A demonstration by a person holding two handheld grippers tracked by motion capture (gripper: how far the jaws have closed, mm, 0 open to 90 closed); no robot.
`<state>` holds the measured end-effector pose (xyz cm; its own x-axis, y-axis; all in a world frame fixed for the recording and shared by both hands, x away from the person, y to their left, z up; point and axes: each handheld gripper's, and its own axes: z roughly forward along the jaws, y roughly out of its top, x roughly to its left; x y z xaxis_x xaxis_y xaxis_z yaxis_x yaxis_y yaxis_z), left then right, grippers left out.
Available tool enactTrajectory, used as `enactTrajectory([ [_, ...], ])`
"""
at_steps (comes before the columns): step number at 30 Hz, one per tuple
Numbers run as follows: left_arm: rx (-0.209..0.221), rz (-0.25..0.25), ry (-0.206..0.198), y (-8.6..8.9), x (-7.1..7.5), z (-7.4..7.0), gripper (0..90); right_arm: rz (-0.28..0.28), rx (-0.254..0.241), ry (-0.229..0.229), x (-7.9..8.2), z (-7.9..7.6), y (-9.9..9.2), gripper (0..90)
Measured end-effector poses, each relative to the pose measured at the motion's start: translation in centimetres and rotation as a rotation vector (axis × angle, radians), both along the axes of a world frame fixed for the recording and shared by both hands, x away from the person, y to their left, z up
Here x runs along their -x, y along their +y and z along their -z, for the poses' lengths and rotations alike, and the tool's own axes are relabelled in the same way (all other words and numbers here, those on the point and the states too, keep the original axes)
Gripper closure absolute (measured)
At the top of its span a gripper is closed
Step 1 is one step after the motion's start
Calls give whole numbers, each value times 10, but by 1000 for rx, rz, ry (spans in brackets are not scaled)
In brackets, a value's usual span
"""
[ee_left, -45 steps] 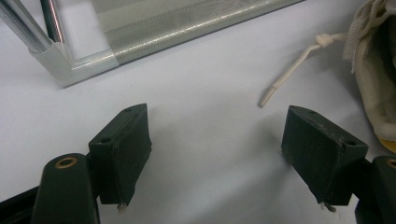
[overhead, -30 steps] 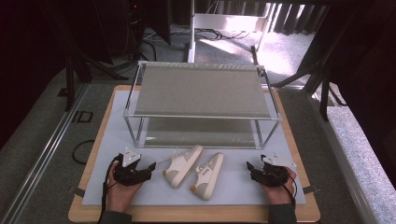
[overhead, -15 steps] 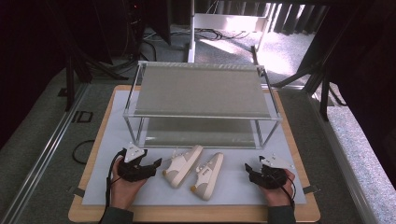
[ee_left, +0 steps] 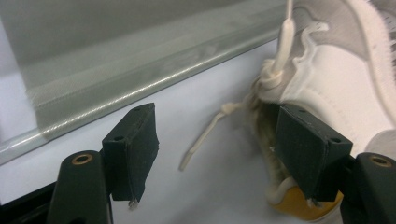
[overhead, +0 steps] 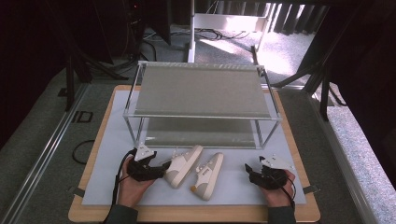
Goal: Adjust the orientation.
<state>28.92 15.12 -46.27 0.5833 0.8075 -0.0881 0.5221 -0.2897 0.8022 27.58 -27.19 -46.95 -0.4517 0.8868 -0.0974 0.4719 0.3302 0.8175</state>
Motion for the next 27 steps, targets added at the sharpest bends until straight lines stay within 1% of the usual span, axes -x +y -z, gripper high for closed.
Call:
enactTrajectory([
  [2,-2,7,-2,-2,0,-2,300,0,2,0,0,0,0,345],
  [6,17,22,-5,-5,2,-3,300,-1,5,-2,0,0,1,345],
  [9,20,34,-13,-8,4,-6,300,-1,11,-1,0,1,1,345],
  [11,16,50,-23,-10,5,-9,300,-2,14,-2,0,1,2,345],
  [13,3,50,-30,-12,5,-10,301,-2,15,-1,0,1,2,345],
  [16,14,58,-16,-12,4,-11,331,-4,16,1,0,1,2,345],
  [19,30,72,-11,-12,5,-11,362,-6,17,0,1,1,3,345],
  [21,29,76,-16,-14,6,-12,363,-7,17,0,0,1,3,345],
  [23,29,92,-21,-17,8,-14,362,-10,18,0,1,1,3,345],
  [24,21,101,-28,-19,10,-16,362,-11,19,-2,1,1,3,345],
  [27,-4,97,-43,-23,13,-18,362,-18,21,-8,1,0,4,345],
])
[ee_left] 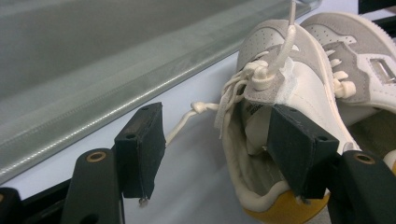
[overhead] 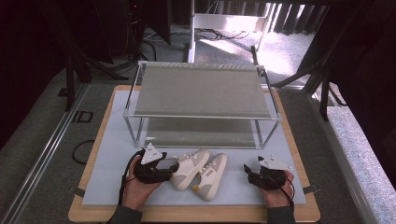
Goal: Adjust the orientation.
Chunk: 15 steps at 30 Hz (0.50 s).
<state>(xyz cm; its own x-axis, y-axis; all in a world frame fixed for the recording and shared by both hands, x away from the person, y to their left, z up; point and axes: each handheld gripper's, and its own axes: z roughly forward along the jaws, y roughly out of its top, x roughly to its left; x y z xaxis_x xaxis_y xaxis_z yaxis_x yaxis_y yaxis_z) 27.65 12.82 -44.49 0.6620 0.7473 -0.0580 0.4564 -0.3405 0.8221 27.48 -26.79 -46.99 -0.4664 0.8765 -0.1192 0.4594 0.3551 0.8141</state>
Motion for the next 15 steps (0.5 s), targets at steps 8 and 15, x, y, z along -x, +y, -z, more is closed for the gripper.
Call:
enactTrajectory([
  [8,-9,-1,2,-1,1,-1,363,-55,-64,-16,8,-10,10,352],
  [15,-7,-9,0,-1,-1,-1,362,-238,-125,-48,24,-30,57,352],
])
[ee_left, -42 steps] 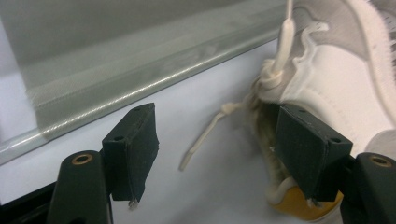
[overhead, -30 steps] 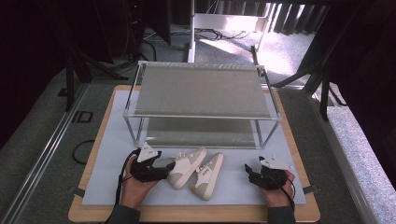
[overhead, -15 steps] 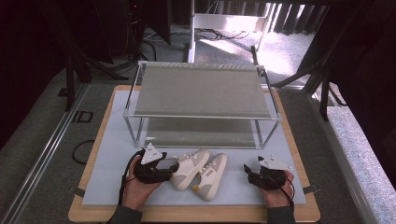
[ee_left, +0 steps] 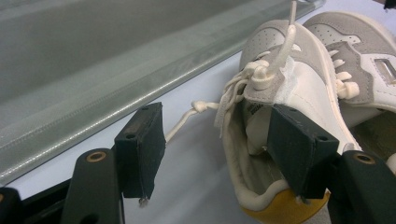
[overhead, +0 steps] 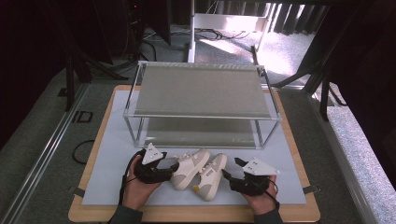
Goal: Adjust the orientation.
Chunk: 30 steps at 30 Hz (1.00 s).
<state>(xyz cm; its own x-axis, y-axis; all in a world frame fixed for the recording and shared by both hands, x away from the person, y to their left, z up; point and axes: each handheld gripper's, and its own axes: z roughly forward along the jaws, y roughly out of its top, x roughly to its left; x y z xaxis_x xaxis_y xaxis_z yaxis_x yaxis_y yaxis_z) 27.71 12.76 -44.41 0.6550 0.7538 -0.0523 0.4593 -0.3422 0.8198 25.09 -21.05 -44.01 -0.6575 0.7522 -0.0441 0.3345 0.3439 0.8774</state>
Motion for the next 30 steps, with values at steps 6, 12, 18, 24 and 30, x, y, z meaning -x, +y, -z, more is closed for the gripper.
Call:
enactTrajectory([
  [6,0,-6,1,2,-1,2,362,-50,31,-10,2,0,24,351],
  [12,-5,-10,17,2,-3,4,362,-54,0,10,2,2,20,374],
  [18,-14,8,54,-2,-13,8,373,-56,-7,13,4,3,18,389],
  [24,-8,47,98,-10,-22,13,545,-56,-13,11,4,3,17,390],
  [30,5,95,112,-13,-22,14,726,-59,-17,10,4,4,16,389],
])
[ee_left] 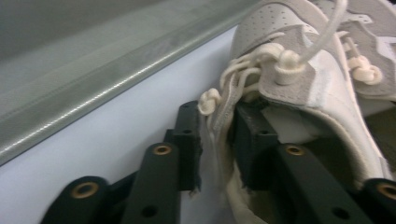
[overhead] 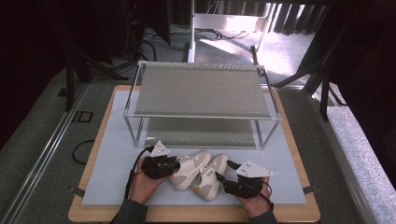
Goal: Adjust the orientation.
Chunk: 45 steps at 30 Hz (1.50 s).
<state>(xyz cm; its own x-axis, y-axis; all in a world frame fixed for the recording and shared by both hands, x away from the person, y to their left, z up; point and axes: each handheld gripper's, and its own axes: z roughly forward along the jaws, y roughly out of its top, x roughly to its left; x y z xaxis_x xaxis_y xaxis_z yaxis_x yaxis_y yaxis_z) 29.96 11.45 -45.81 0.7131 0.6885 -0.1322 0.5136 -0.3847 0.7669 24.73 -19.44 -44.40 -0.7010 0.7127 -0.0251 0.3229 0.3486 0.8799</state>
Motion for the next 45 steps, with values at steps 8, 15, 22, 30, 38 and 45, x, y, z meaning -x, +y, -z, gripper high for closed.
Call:
enactTrajectory([
  [8,53,7,-11,6,4,-5,811,-3,-5,2,0,0,0,392],
  [15,40,-20,-27,14,4,-9,815,-4,-7,3,0,1,1,401],
  [22,15,-56,-38,22,10,-12,813,-3,-9,4,-1,1,2,401],
  [30,4,-107,-37,27,18,-13,807,-3,-6,3,0,1,2,401],
  [38,54,-81,-23,28,20,-13,669,-4,-7,3,-1,1,2,401],
  [45,97,-90,-73,35,27,-24,536,-6,-8,4,-1,1,2,401],
])
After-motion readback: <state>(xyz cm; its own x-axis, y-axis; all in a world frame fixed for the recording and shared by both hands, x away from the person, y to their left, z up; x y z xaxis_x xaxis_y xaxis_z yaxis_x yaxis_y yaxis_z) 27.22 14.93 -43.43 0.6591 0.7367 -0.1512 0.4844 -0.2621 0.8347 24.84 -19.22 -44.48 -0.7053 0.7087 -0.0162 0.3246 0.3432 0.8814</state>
